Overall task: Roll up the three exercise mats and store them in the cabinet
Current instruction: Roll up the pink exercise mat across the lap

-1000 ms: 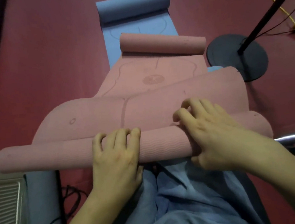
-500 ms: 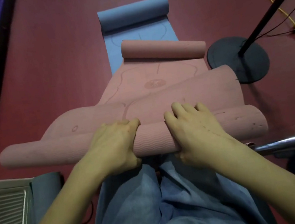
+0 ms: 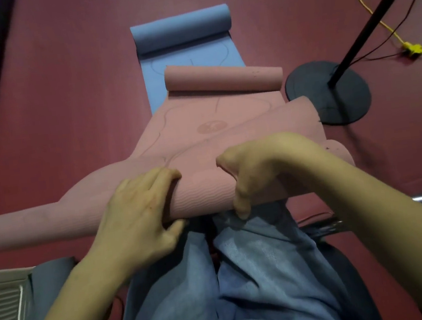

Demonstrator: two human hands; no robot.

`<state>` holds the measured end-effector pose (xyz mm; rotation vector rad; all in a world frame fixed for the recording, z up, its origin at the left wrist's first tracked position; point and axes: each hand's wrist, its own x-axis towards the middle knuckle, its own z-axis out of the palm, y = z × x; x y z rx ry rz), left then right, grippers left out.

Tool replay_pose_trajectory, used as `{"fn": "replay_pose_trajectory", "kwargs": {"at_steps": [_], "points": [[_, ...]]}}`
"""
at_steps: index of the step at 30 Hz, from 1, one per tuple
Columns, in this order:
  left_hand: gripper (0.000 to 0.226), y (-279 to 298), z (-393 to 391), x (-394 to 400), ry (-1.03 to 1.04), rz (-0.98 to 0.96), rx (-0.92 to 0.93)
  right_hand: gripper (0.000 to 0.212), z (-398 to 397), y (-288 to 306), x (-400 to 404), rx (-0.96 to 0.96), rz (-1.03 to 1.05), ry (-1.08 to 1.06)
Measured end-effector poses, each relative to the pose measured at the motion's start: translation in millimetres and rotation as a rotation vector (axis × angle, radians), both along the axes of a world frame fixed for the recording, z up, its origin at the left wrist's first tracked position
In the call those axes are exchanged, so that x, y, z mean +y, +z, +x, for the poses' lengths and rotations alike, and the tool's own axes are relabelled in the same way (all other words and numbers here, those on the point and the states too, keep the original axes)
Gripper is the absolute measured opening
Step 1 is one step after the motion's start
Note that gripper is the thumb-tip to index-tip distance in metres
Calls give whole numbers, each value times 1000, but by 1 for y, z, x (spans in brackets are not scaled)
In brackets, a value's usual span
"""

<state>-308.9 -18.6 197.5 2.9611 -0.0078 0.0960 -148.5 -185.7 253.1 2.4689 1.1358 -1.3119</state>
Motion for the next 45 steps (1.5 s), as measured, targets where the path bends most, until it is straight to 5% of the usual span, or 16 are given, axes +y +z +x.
{"fn": "replay_pose_trajectory", "kwargs": {"at_steps": [6,12,16,26,31,38,45], "points": [[76,-11,1,-26,56,230,76,70,9,2,8,66,-8,-18],[84,-22,10,-24,97,246,16,83,-1,-3,-4,-6,69,-115],[85,-19,22,-15,64,270,65,88,-8,-3,-7,-261,123,19],[63,27,91,18,-38,9,570,104,-14,1,3,-407,82,64],[71,17,91,20,-25,63,515,84,-15,-21,7,-572,208,27],[88,6,88,20,34,71,394,64,20,-11,20,-274,74,-3],[69,8,77,22,61,-25,286,84,46,-9,37,-88,-5,-6]]}}
